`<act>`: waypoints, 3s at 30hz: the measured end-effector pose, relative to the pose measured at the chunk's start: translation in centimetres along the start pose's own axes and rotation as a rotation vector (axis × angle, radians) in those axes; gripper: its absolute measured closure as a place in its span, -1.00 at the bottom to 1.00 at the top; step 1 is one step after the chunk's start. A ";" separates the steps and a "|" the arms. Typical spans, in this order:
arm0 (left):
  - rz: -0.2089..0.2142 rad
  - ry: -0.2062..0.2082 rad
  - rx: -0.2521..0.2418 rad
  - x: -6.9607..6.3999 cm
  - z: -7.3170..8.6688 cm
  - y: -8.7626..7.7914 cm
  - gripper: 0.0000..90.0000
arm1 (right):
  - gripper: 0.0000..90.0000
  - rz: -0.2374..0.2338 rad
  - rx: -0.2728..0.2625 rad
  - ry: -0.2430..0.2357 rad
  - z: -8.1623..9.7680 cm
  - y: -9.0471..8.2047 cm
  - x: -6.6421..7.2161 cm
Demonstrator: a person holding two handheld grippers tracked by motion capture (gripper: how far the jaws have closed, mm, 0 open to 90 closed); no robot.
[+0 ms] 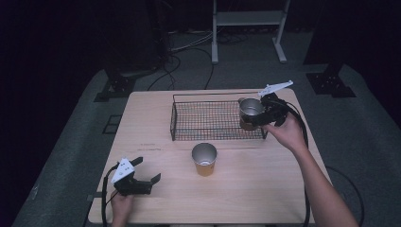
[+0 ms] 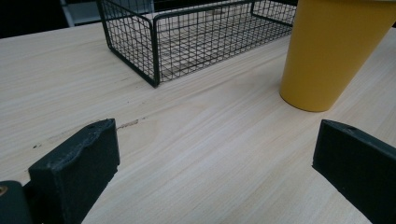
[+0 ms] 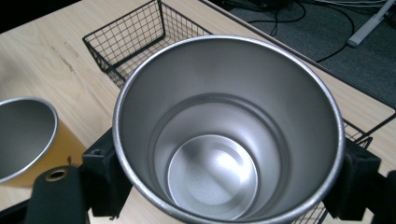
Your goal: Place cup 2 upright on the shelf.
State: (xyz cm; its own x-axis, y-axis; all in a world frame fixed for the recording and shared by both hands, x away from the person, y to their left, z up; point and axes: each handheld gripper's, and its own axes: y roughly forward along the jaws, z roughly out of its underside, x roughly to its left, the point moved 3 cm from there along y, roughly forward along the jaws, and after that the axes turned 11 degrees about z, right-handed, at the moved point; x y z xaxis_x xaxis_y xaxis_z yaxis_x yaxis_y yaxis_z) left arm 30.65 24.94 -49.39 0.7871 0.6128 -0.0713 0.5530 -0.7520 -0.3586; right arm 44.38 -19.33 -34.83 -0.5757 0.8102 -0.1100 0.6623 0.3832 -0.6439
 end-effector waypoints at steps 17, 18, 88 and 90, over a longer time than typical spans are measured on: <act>0.001 -0.003 -0.003 0.0 0.0 0.0 -1.00 | -0.60 0.016 0.024 0.008 -2.6 2.9 -0.2; 0.001 -0.003 -0.004 0.0 0.0 0.0 -1.00 | -0.60 0.020 0.021 0.007 -2.9 3.1 -0.2; 0.010 0.004 0.004 0.0 0.0 0.1 -1.00 | -0.61 0.139 0.295 0.103 1.5 14.3 -1.6; 0.010 0.004 0.004 0.0 0.0 0.1 -1.00 | -0.62 0.131 0.301 0.109 1.7 14.3 -1.6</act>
State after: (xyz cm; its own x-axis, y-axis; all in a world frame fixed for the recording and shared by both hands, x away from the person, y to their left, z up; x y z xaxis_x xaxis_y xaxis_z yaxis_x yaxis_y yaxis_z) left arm 30.72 24.84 -49.41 0.7934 0.6046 -0.0709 0.5443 -0.7568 -0.3619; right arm 53.97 -15.94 -45.15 -0.4297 0.8928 -0.1349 0.5463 0.1380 -0.8262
